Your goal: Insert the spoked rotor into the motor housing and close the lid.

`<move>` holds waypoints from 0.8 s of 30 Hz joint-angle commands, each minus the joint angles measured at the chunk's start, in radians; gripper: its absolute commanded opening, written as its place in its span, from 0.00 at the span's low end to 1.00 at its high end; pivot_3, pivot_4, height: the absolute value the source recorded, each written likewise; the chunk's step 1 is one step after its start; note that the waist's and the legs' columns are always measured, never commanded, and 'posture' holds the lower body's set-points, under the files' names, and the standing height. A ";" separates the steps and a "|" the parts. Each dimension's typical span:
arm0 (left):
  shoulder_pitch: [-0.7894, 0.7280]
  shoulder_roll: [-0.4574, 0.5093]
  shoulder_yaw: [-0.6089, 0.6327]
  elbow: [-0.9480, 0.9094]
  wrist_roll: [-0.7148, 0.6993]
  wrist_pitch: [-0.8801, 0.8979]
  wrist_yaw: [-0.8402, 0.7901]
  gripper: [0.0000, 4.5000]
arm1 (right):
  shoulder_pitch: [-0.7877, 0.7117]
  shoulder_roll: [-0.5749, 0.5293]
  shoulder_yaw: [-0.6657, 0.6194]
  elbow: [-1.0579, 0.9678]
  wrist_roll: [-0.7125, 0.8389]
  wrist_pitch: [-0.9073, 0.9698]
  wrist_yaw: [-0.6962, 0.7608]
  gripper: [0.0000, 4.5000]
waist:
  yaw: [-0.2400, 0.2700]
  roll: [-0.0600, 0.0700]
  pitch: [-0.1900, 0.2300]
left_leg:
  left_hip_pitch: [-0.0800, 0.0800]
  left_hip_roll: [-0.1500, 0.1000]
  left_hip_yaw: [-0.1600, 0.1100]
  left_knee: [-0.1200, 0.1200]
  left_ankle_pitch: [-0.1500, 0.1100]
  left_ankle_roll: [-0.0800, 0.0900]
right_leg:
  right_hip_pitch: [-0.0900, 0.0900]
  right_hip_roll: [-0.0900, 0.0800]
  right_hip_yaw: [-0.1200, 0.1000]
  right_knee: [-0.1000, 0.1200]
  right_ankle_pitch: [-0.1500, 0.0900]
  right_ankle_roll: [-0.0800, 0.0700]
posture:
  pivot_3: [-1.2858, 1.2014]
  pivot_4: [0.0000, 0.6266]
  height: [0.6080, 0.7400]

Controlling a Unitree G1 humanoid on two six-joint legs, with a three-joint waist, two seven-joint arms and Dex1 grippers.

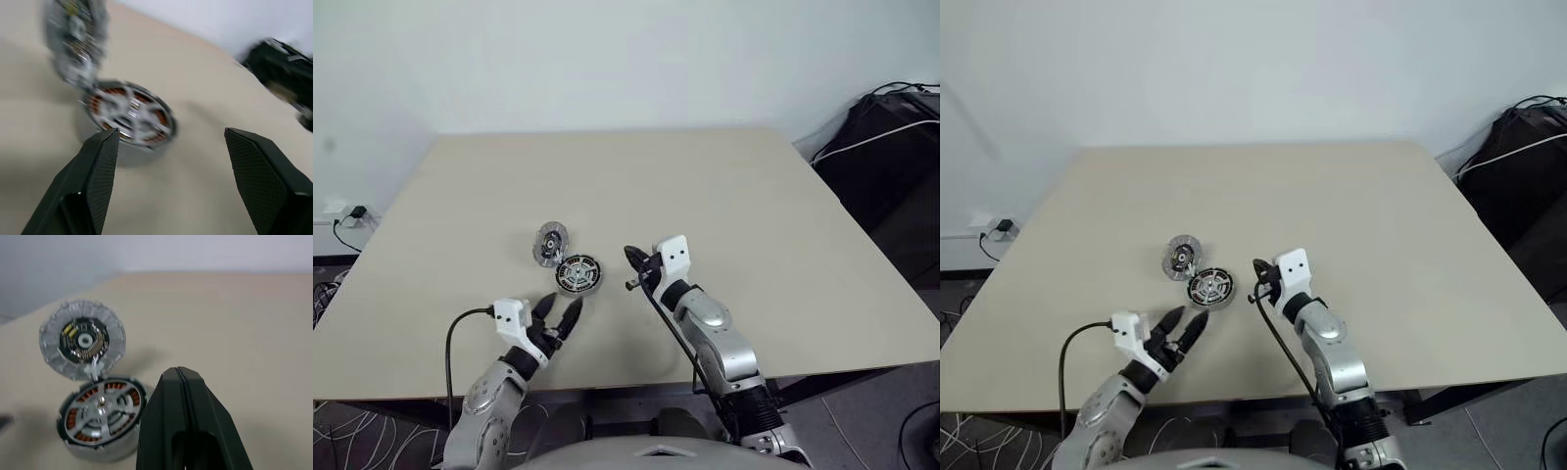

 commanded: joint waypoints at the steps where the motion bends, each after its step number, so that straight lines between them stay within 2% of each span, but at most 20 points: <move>1: -0.008 -0.006 0.007 -0.016 0.084 -0.083 0.030 0.80 | -0.031 -0.040 0.037 -0.047 -0.039 0.033 0.015 0.00 | 0.000 0.000 0.000 | 0.000 0.000 0.000 0.000 0.000 0.000 | 0.000 0.000 0.000 0.000 0.000 0.000 | 0.52 0.00 1.00; 6: -0.013 0.002 0.008 0.034 0.213 -0.176 0.075 0.80 | -0.084 -0.128 0.117 -0.027 -0.117 0.099 0.060 0.00 | 0.001 0.000 0.000 | 0.000 0.000 0.001 0.000 0.000 0.000 | 0.000 0.001 0.000 0.000 0.000 0.000 | 0.52 0.00 1.00; 7: -0.014 0.009 0.007 0.046 0.231 -0.190 0.074 0.76 | -0.100 -0.143 0.137 -0.018 -0.137 0.105 0.072 0.00 | 0.000 0.000 0.000 | 0.000 0.000 0.000 0.000 0.000 0.000 | 0.000 0.001 0.000 0.000 0.000 0.000 | 0.52 0.00 1.00; 10: -0.013 0.011 0.013 0.068 0.240 -0.207 0.070 0.61 | -0.140 -0.169 0.174 0.008 -0.174 0.110 0.093 0.00 | 0.000 0.000 0.000 | 0.000 0.000 0.000 0.000 0.000 0.000 | 0.000 0.001 0.000 0.000 0.000 0.000 | 0.52 0.00 1.00; 18: -0.003 0.024 0.008 0.077 0.256 -0.221 0.044 0.01 | -0.221 -0.200 0.247 0.057 -0.209 0.103 0.197 0.00 | 0.000 -0.001 -0.001 | 0.000 0.000 0.000 0.001 0.000 0.000 | 0.000 0.000 0.000 0.000 0.001 0.001 | 0.52 0.00 1.00; 23: -0.001 0.021 0.004 0.072 0.260 -0.220 0.042 0.01 | -0.287 -0.220 0.295 0.093 -0.250 0.064 0.256 0.00 | 0.000 -0.001 -0.001 | 0.000 0.000 0.000 0.001 0.000 0.000 | 0.001 0.000 -0.001 0.000 0.001 0.001 | 0.52 0.00 1.00; 24: -0.002 0.022 0.001 0.071 0.265 -0.218 0.043 0.00 | -0.303 -0.227 0.309 0.099 -0.258 0.054 0.278 0.04 | 0.000 -0.001 -0.001 | 0.000 0.000 0.000 0.001 0.000 0.000 | 0.001 0.000 -0.001 0.000 0.001 0.001 | 0.52 0.00 1.00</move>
